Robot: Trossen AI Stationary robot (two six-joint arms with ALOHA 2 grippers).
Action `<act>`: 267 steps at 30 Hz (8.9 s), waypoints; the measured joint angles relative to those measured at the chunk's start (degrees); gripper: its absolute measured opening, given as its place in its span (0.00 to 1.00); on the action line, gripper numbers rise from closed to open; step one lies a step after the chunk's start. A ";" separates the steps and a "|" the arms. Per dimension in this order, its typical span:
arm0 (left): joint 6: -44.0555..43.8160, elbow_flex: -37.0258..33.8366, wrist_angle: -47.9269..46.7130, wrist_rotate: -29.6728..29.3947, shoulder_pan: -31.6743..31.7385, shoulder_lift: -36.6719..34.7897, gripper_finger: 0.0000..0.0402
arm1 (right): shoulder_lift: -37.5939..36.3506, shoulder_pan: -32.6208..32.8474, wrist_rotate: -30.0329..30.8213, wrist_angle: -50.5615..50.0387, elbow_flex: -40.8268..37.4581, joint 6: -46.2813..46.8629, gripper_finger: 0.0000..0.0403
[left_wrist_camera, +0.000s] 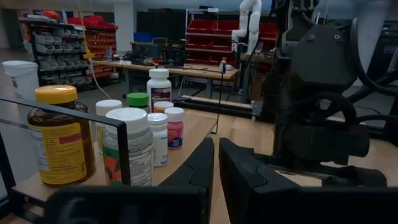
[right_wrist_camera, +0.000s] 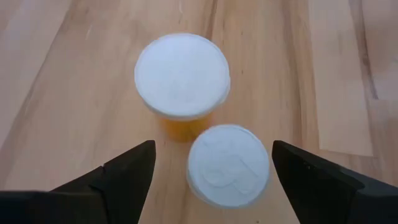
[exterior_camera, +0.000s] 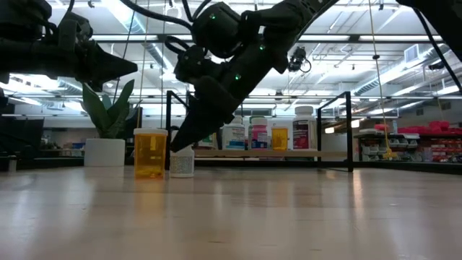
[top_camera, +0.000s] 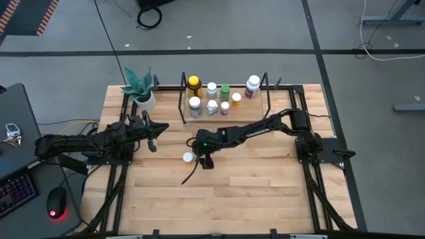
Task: Pick and place medicine bottles onto shelf by color
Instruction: Put the white medicine bottle on the shelf, then put the orange pill bottle on the shelf
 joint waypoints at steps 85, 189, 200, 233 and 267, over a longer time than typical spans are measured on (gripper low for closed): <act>0.00 0.00 0.01 -0.04 0.02 0.00 0.07 | -32.88 0.96 47.64 -23.32 -27.89 58.36 0.42; 0.00 0.01 0.01 -0.04 0.00 0.00 0.08 | -32.92 -3.18 49.35 -42.51 -21.68 69.58 0.55; 0.00 0.02 0.02 -0.03 0.02 0.00 0.10 | -32.92 0.64 47.95 -15.90 -19.58 41.98 0.55; 0.00 0.01 -0.02 -0.03 0.02 0.00 0.07 | -9.51 2.32 7.83 6.20 0.64 8.48 0.55; 0.00 0.01 0.03 -0.04 0.01 0.00 0.08 | 5.77 3.71 4.61 -1.66 13.00 3.15 0.89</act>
